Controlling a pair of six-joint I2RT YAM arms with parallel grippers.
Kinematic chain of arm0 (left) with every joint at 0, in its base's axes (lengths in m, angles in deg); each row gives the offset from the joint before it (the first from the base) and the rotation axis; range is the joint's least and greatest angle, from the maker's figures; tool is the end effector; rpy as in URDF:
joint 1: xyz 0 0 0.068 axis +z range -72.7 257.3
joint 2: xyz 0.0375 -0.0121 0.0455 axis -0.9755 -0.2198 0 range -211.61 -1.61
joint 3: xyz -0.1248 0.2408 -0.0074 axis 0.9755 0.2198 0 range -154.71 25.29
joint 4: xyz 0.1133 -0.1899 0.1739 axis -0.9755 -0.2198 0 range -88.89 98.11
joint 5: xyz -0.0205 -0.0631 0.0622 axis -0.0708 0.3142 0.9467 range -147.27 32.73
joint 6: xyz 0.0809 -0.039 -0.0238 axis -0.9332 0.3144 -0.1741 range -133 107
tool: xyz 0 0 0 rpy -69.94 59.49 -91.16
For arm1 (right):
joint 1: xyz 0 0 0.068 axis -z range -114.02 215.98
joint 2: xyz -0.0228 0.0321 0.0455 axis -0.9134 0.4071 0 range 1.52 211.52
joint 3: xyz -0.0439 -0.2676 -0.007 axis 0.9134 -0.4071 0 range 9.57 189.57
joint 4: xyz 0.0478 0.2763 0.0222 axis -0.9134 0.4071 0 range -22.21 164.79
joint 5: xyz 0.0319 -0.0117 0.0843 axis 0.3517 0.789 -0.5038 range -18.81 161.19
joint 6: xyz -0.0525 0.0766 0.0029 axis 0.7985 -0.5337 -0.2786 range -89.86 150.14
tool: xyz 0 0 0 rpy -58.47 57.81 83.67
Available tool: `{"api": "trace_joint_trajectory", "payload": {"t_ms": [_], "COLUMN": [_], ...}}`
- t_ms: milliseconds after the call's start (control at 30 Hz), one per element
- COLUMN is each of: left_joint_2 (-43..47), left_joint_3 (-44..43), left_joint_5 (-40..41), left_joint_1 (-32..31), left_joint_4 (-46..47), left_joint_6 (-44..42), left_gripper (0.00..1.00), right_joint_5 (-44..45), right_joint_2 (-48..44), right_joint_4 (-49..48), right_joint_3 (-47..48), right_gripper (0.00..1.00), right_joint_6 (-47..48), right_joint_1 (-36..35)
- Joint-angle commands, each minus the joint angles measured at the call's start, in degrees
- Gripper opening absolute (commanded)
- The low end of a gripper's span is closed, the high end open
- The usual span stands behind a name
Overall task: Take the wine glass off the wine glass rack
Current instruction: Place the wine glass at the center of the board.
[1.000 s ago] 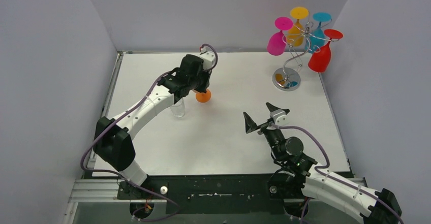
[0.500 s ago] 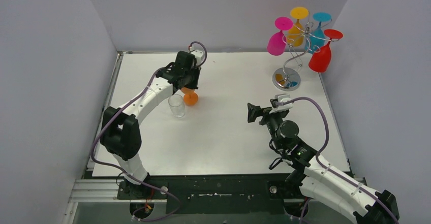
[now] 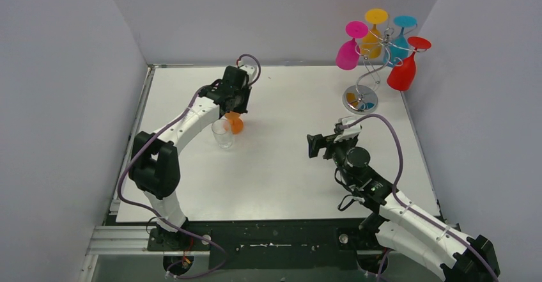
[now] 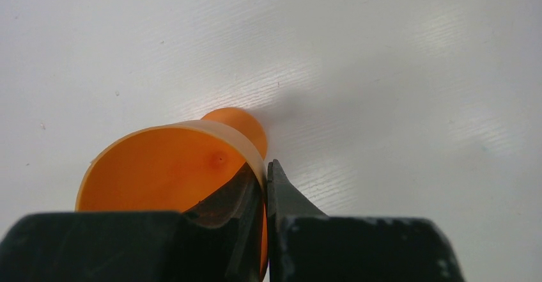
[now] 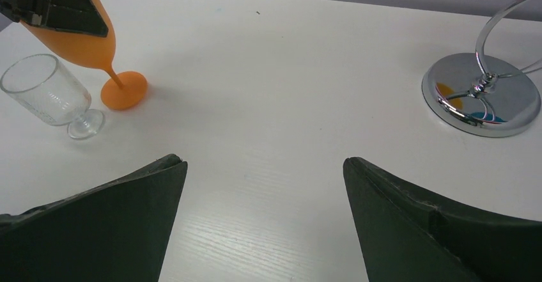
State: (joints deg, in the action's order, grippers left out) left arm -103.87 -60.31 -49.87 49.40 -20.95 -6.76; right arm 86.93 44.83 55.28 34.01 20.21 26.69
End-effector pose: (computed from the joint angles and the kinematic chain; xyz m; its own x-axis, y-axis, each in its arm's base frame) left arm 0.4093 -0.2045 0.2388 -0.6708 0.2333 -0.7040 0.3136 0.9494 0.0158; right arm 0.2108 0.1431 0.2471 -0.1534 0.0889 -0.9841 -0.3799 0.9141 0.1418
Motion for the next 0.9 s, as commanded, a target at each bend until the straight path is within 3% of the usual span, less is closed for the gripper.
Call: {"api": "trace_joint_trajectory", "payload": {"t_ms": [0, 333, 667, 867], "left_joint_2": [1.4, 2.7, 2.9, 2.4], "left_joint_3": [0.8, 3.3, 5.1, 4.7], "left_joint_5": [4.5, 6.6, -6.6, -5.7], "left_joint_1": [0.5, 0.9, 8.0, 8.5], "left_joint_4": [1.9, 4.7, 9.6, 8.5], "left_joint_6": [-1.1, 0.0, 6.0, 6.4], "left_gripper": [0.0, 0.0, 0.0, 0.0], "right_joint_5": [-0.9, -1.2, -1.5, -1.5], "right_joint_2": [0.6, 0.7, 0.7, 1.2], "right_joint_4": [-1.0, -2.2, -1.4, -2.1], "right_joint_3": [3.0, 2.4, 2.4, 1.8], "right_gripper": [1.0, 1.0, 1.0, 1.0], "right_joint_6": [-1.4, -1.5, -1.6, -1.4], "right_joint_1": [0.7, 1.2, 1.3, 1.6]}}
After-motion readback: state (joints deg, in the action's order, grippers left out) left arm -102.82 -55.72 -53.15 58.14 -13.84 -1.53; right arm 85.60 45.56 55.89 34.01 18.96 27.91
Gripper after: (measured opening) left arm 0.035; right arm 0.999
